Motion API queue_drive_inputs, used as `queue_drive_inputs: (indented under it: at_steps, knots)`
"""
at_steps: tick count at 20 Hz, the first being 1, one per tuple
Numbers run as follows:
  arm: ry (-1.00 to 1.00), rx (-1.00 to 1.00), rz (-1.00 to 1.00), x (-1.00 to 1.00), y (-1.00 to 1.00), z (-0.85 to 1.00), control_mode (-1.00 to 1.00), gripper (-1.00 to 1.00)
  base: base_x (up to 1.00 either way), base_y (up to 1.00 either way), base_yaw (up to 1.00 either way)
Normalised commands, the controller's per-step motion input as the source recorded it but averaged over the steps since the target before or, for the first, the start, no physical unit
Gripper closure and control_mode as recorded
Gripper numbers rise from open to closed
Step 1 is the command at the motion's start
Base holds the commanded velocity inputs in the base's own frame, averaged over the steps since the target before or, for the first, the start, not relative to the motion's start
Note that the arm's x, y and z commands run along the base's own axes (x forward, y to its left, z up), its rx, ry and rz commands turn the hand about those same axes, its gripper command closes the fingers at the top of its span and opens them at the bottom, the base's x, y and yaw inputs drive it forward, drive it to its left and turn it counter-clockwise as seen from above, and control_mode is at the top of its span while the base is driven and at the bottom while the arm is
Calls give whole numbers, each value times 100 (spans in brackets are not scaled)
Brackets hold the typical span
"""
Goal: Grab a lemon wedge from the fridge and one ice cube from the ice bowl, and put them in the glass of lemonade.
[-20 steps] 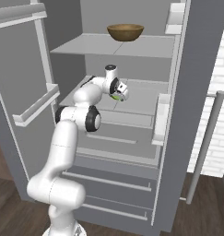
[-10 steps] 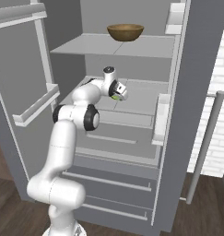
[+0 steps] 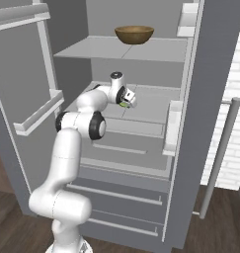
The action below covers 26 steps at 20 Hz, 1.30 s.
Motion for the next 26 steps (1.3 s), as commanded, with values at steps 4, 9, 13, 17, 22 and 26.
queue_drive_inputs:
  at_steps: [4,9,13,17,22,26]
  knots:
    - [-2,0,0,-47,0,-15,-100,100,0,0,0]
    - [-7,2,0,-60,-1,-26,-100,100,0,0,0]
    - [-3,0,0,-72,-6,-1,-100,100,0,0,0]
    - [-2,0,0,-72,-4,8,-100,100,0,0,0]
    - [0,0,1,-90,0,49,-100,100,0,0,0]
    - [3,-3,7,-100,0,75,-100,100,0,0,0]
